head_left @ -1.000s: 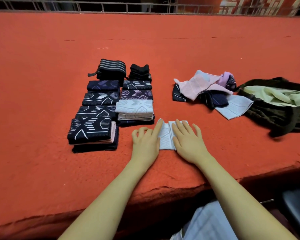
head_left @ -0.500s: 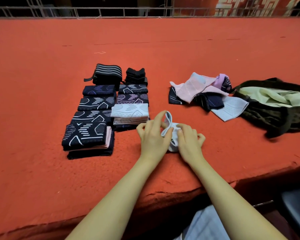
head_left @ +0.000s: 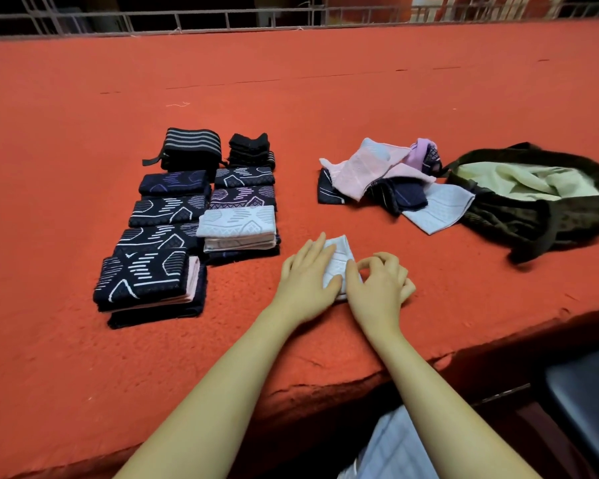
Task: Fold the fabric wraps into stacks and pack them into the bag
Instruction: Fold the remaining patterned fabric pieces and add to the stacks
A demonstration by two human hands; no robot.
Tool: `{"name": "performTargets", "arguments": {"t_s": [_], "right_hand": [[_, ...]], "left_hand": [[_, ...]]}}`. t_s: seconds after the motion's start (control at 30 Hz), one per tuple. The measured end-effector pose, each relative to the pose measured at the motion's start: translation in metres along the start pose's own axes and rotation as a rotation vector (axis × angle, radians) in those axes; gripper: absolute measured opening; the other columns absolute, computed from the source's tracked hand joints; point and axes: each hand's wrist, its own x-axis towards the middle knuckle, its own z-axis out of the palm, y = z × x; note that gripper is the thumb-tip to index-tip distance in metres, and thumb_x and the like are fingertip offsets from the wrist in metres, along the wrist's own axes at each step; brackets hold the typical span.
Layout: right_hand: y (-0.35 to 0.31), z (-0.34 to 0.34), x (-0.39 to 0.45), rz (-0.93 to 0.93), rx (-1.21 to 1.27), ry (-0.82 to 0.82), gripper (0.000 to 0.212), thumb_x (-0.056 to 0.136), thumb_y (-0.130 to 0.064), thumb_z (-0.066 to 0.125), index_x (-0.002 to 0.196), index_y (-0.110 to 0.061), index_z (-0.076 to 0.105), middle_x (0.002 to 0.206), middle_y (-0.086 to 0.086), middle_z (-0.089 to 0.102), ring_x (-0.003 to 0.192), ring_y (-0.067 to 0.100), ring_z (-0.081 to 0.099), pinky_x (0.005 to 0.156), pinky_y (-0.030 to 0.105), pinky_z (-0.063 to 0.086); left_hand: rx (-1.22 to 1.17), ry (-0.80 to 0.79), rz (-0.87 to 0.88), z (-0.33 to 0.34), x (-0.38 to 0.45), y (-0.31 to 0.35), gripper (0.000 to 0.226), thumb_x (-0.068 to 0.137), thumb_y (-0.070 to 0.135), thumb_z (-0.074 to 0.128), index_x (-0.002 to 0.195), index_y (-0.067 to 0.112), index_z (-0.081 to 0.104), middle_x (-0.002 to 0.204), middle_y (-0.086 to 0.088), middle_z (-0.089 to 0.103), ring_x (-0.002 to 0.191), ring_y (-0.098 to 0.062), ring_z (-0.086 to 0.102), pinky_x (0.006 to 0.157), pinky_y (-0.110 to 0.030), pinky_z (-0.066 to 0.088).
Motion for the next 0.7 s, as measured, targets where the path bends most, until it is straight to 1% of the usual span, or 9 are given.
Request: {"name": "performTargets", "arguments": {"t_s": [0.07, 0.1, 0.2, 0.37, 0.43, 0.5, 0.57, 0.63, 0.7], "right_hand": [[0.001, 0.0, -0.001, -0.016, -0.019, -0.02, 0.021, 0.087, -0.036, 0.06, 0.089, -0.016, 0.063, 0.119, 0.0, 0.05, 0.117, 0.023, 0.039, 0.099, 0.034, 0.015], [0.001, 0.001, -0.001, -0.031, -0.029, -0.029, 0.02, 0.086, -0.036, 0.06, 0.09, -0.016, 0.062, 0.117, 0.001, 0.05, 0.116, 0.023, 0.039, 0.099, 0.035, 0.015], [0.002, 0.003, -0.002, -0.047, -0.065, -0.053, 0.018, 0.087, -0.033, 0.058, 0.092, -0.015, 0.058, 0.117, 0.002, 0.049, 0.115, 0.025, 0.038, 0.098, 0.035, 0.015], [0.001, 0.005, -0.002, -0.043, -0.116, -0.045, 0.016, 0.088, -0.026, 0.055, 0.095, -0.012, 0.057, 0.115, 0.006, 0.051, 0.113, 0.028, 0.04, 0.095, 0.037, 0.019], [0.0, 0.007, 0.0, -0.016, -0.161, -0.057, 0.026, 0.088, -0.031, 0.054, 0.104, -0.01, 0.057, 0.117, 0.006, 0.051, 0.115, 0.029, 0.04, 0.096, 0.039, 0.019], [0.001, 0.01, 0.002, -0.036, -0.264, -0.113, 0.038, 0.09, -0.039, 0.049, 0.114, -0.009, 0.056, 0.127, 0.006, 0.048, 0.12, 0.028, 0.037, 0.099, 0.039, 0.017], [0.002, 0.011, 0.004, -0.096, -0.288, -0.147, 0.04, 0.093, -0.04, 0.044, 0.116, -0.009, 0.054, 0.131, 0.006, 0.047, 0.122, 0.027, 0.036, 0.098, 0.038, 0.016], [0.001, 0.009, 0.003, -0.126, -0.266, -0.154, 0.037, 0.095, -0.039, 0.038, 0.113, -0.01, 0.054, 0.124, 0.007, 0.051, 0.117, 0.027, 0.04, 0.095, 0.038, 0.019], [0.0, 0.008, 0.003, -0.172, -0.256, -0.137, 0.033, 0.096, -0.035, 0.039, 0.11, -0.01, 0.054, 0.114, 0.007, 0.056, 0.111, 0.029, 0.046, 0.092, 0.038, 0.02]], "left_hand": [[0.116, -0.166, -0.024, -0.004, 0.003, -0.005, 0.056, 0.1, 0.037, 0.032, 0.152, 0.028, 0.015, 0.16, 0.009, -0.002, 0.147, -0.013, -0.003, 0.116, -0.037, 0.001], [0.137, -0.208, -0.009, -0.007, 0.003, -0.007, 0.054, 0.101, 0.034, 0.029, 0.152, 0.031, 0.012, 0.16, 0.01, -0.004, 0.146, -0.013, -0.005, 0.117, -0.039, -0.001], [0.151, -0.25, 0.02, -0.011, 0.002, -0.011, 0.054, 0.101, 0.028, 0.026, 0.151, 0.036, 0.008, 0.159, 0.013, -0.005, 0.146, -0.011, -0.007, 0.117, -0.042, -0.004], [0.146, -0.234, 0.002, -0.012, 0.003, -0.007, 0.053, 0.101, 0.025, 0.026, 0.15, 0.037, 0.014, 0.159, 0.013, 0.0, 0.146, -0.01, -0.004, 0.117, -0.042, -0.003], [0.19, -0.212, 0.01, -0.014, 0.003, -0.007, 0.05, 0.102, 0.027, 0.025, 0.15, 0.036, 0.016, 0.159, 0.013, 0.003, 0.146, -0.011, 0.0, 0.116, -0.042, -0.002], [0.219, -0.19, 0.012, -0.014, 0.0, -0.008, 0.05, 0.103, 0.028, 0.025, 0.151, 0.036, 0.016, 0.159, 0.013, 0.004, 0.146, -0.012, 0.002, 0.115, -0.043, 0.0], [0.207, -0.177, -0.002, -0.012, -0.003, -0.009, 0.049, 0.103, 0.029, 0.025, 0.151, 0.035, 0.015, 0.159, 0.012, 0.004, 0.146, -0.013, 0.004, 0.114, -0.043, 0.001], [0.174, -0.159, -0.008, -0.012, -0.004, -0.009, 0.05, 0.103, 0.029, 0.026, 0.151, 0.033, 0.013, 0.16, 0.011, 0.006, 0.146, -0.013, 0.006, 0.115, -0.042, 0.002], [0.132, -0.102, 0.004, -0.015, -0.006, -0.009, 0.053, 0.103, 0.029, 0.03, 0.152, 0.031, 0.01, 0.16, 0.007, 0.01, 0.145, -0.011, 0.011, 0.114, -0.038, 0.006]]}}
